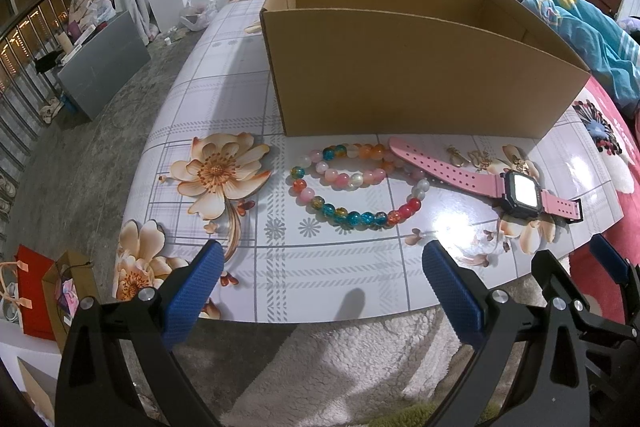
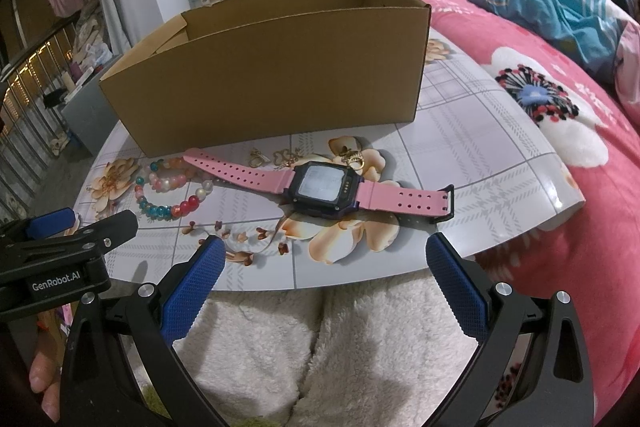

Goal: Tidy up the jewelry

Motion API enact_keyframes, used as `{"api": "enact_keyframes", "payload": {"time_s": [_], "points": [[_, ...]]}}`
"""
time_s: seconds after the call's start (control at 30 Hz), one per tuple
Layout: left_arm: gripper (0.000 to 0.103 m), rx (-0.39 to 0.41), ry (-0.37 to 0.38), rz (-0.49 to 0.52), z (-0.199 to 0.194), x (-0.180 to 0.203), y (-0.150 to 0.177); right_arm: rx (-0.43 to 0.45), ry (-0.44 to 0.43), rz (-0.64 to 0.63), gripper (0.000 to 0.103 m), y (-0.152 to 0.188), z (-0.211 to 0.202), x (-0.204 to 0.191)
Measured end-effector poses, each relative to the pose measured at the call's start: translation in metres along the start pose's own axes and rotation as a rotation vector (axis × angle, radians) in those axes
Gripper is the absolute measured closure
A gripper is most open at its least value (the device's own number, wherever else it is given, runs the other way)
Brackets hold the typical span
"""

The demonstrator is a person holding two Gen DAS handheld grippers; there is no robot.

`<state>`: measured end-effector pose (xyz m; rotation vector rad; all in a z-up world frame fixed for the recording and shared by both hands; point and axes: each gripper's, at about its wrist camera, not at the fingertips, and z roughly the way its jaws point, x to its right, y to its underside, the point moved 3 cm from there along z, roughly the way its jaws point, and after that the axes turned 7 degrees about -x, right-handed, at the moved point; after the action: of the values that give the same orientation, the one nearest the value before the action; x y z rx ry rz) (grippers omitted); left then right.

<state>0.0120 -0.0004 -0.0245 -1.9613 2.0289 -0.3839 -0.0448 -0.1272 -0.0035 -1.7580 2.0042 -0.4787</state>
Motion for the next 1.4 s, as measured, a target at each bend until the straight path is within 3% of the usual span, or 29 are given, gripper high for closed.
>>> {"api": "enact_keyframes", "payload": {"time_s": [1.4], "points": [[0.006, 0.003, -0.005, -0.003, 0.0009, -0.0081, -0.0028, 0.002, -0.005, 0.007, 0.007, -0.0029, 0.0006, -0.0011]]}}
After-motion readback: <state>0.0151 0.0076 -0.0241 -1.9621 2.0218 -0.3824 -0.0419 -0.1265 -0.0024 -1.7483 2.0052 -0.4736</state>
